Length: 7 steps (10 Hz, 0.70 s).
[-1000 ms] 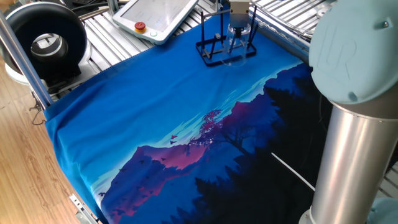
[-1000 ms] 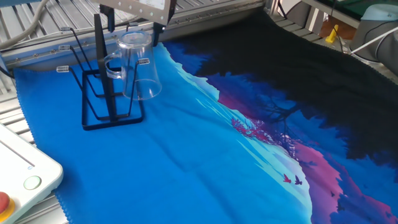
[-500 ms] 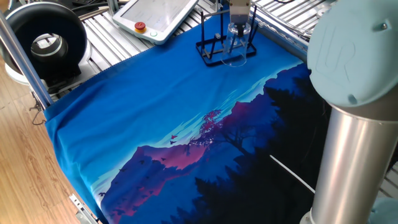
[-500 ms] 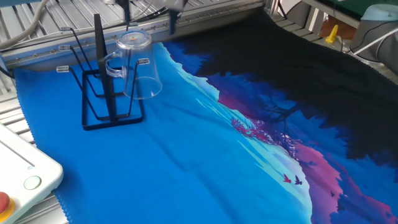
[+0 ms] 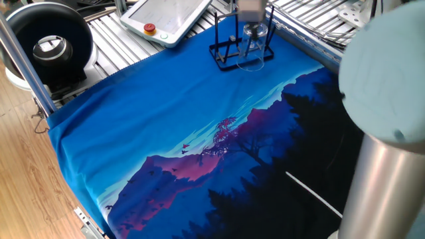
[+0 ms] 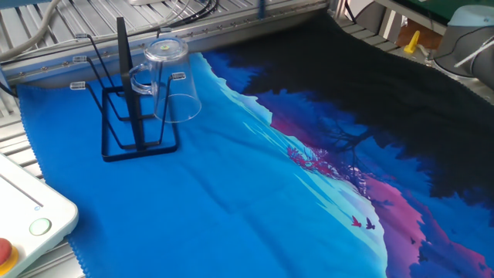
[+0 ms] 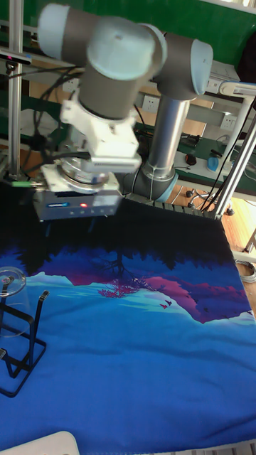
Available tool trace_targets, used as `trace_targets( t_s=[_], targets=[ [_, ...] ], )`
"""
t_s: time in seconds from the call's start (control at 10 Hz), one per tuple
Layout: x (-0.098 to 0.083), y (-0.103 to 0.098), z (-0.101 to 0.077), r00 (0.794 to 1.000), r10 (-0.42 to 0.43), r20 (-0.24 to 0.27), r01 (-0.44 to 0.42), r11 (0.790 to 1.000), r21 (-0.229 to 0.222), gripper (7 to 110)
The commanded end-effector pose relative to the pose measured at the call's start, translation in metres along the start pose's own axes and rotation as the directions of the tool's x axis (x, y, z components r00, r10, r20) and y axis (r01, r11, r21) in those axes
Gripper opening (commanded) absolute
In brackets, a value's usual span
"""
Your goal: Put the cup on the cup rack
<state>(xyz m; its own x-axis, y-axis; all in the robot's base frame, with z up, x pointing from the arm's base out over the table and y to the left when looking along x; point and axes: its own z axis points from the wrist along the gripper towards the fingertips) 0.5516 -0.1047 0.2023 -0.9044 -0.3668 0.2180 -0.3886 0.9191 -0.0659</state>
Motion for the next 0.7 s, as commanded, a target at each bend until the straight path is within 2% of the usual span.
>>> trace_targets(
  t_s=[0.0, 0.1, 0.2, 0.3, 0.4, 0.5, 0.6],
  targets=[
    [-0.025, 0.073, 0.049, 0.949, 0.315, -0.023, -0.316, 0.946, -0.078, 7],
    [-0.049, 0.112, 0.073, 0.920, 0.392, 0.007, -0.379, 0.893, -0.242, 7],
    [-0.120, 0.111, 0.069, 0.822, 0.525, 0.221, -0.413, 0.816, -0.405, 7],
    [-0.147, 0.085, 0.057, 0.738, 0.587, 0.334, -0.428, 0.789, -0.441, 7],
    [-0.116, 0.031, 0.074, 0.759, 0.546, 0.353, -0.500, 0.837, -0.221, 7],
    [-0.104, 0.031, 0.076, 0.779, 0.537, 0.325, -0.493, 0.844, -0.213, 7],
    [-0.102, 0.037, 0.078, 0.799, 0.512, 0.317, -0.461, 0.859, -0.224, 7]
  ],
)
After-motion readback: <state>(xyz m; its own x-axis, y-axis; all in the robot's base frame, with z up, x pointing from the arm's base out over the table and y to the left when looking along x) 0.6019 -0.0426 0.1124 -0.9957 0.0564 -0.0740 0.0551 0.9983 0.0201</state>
